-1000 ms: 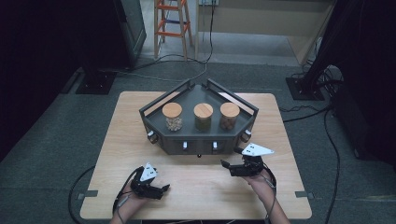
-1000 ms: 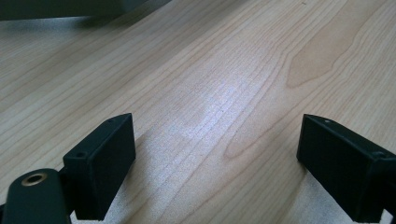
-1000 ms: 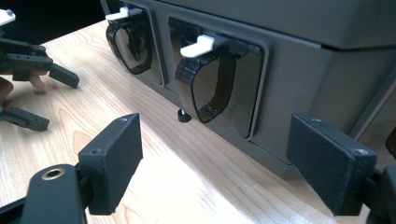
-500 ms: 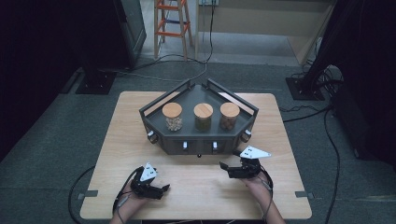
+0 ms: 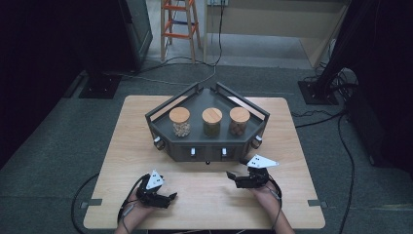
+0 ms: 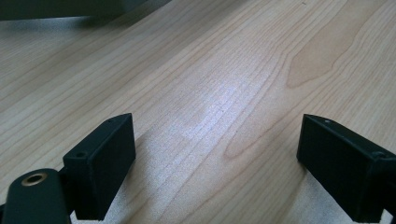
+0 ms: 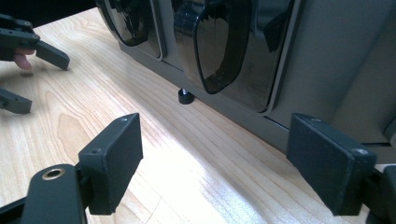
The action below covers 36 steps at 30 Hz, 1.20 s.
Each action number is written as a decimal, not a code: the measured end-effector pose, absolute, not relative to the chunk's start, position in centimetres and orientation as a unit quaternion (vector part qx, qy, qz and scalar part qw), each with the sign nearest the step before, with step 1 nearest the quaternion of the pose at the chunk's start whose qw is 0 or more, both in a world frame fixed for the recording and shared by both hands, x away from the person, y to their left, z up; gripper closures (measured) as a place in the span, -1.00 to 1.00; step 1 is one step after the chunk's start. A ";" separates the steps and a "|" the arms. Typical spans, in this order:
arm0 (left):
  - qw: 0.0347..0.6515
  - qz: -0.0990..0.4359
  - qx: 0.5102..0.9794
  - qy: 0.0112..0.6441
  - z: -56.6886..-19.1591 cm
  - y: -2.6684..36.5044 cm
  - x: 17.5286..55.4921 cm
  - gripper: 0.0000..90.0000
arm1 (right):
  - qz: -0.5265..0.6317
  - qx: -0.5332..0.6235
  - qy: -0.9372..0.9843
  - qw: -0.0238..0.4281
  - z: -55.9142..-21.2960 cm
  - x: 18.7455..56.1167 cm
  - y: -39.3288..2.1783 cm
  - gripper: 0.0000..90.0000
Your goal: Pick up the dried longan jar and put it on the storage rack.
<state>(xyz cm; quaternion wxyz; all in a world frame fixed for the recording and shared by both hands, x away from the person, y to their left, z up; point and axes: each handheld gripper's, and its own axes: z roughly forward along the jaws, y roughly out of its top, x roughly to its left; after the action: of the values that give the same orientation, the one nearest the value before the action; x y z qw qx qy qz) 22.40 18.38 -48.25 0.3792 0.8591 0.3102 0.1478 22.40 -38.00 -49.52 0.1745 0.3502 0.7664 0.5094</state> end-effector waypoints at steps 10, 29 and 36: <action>0.379 0.148 0.859 0.310 -48.2 18.4 22.4 -0.74 | 0.513 0.355 0.763 0.170 -50.3 22.6 -38.3 -0.58; 0.379 0.148 0.859 0.310 -48.3 18.4 22.4 -0.74 | 0.512 0.366 0.759 0.166 -51.6 22.6 -38.3 -0.58; 0.379 0.148 0.859 0.310 -48.3 18.4 22.4 -0.74 | 0.511 0.364 0.761 0.165 -51.6 22.6 -38.3 -0.58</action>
<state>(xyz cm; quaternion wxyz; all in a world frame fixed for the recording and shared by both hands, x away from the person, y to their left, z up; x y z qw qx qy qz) 22.39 18.38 -48.26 0.3793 0.8591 0.3102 0.1477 22.63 -38.29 -51.63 0.1651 0.3639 0.7613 0.5106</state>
